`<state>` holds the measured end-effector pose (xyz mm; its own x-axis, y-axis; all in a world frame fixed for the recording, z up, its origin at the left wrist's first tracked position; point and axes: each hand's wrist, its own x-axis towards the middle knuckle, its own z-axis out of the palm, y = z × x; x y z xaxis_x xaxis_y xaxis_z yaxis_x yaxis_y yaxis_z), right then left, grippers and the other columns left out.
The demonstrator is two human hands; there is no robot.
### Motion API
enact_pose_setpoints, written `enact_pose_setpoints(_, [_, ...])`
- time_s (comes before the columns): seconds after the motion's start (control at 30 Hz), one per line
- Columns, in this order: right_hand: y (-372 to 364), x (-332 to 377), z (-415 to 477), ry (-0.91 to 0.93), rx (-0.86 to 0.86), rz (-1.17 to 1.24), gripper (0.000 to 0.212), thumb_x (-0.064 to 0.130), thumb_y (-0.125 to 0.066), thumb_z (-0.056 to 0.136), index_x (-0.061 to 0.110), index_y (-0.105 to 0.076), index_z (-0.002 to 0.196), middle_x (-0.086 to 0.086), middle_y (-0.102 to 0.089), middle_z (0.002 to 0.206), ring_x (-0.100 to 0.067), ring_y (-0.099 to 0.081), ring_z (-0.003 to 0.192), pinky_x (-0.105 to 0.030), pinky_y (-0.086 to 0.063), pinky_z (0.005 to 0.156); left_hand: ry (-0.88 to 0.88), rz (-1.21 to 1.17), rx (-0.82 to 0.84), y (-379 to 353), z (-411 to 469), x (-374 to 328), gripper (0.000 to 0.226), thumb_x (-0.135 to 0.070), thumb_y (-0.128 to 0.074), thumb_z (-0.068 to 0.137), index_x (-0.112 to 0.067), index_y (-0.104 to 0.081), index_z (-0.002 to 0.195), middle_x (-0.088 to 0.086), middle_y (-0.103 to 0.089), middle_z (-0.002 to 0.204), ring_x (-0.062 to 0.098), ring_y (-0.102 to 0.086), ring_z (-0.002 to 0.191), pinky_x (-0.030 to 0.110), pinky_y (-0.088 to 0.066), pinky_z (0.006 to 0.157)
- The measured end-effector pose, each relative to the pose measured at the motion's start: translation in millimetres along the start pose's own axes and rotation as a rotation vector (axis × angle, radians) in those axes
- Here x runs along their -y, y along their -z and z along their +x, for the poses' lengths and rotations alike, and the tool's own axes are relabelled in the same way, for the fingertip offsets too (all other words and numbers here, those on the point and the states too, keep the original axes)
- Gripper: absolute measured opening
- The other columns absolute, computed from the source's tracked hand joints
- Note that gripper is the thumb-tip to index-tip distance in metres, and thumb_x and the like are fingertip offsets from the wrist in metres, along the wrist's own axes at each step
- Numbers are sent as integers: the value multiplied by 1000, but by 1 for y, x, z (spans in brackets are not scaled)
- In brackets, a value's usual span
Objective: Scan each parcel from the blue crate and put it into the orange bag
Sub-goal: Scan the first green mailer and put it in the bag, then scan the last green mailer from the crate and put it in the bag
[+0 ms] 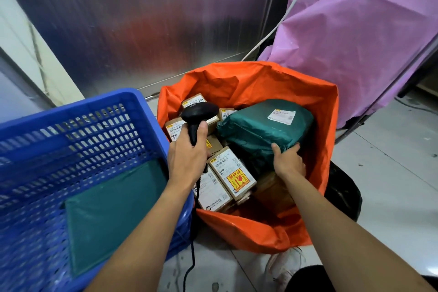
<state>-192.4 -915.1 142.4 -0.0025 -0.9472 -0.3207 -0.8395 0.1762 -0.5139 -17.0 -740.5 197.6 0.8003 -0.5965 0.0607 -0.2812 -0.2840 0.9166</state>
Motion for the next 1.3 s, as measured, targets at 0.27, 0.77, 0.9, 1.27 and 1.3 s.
enact_pose_setpoints(0.27, [-8, -15, -19, 154, -58, -260, 65, 40, -39, 108, 0, -23, 158, -27, -61, 133, -47, -59, 121, -46, -47, 97, 11, 5, -5, -2, 1, 1, 38, -75, -39, 97, -41, -56, 94, -2, -72, 67, 20, -72, 70, 53, -60, 75])
enact_pose_setpoints(0.77, [18, -27, -70, 352, 228, -823, 41, 12, -45, 98, 11, -56, 137, -10, -60, 142, -31, -59, 131, -38, -49, 102, 275, -284, 103, 34, 2, -36, 41, -56, -43, 107, -22, -58, 126, 16, -77, 76, 36, -72, 67, 46, -63, 74])
enact_pose_setpoints(0.9, [58, 1, -76, 355, 400, -885, 37, 24, -59, 95, 13, -66, 129, -8, -65, 137, -27, -63, 125, -34, -51, 101, 268, -285, 97, 79, -3, -56, 43, -56, -40, 108, -20, -59, 121, 15, -78, 77, 28, -72, 66, 37, -62, 63])
enact_pose_setpoints(1.27, [130, 127, -130, 660, 396, -497, 19, 22, -60, 100, 8, -71, 106, -7, -75, 92, -24, -72, 82, -35, -60, 84, 171, -243, 126, 197, -33, -105, 54, -52, -50, 106, -1, -61, 119, 21, -77, 77, 29, -63, 47, 31, -53, 56])
enact_pose_setpoints(1.3, [124, 131, -138, 695, 412, -469, 20, 24, -58, 102, 9, -70, 108, -7, -76, 91, -24, -74, 81, -36, -60, 85, 156, -223, 116, 207, -40, -104, 53, -51, -50, 106, -1, -62, 117, 22, -77, 77, 30, -63, 47, 33, -52, 58])
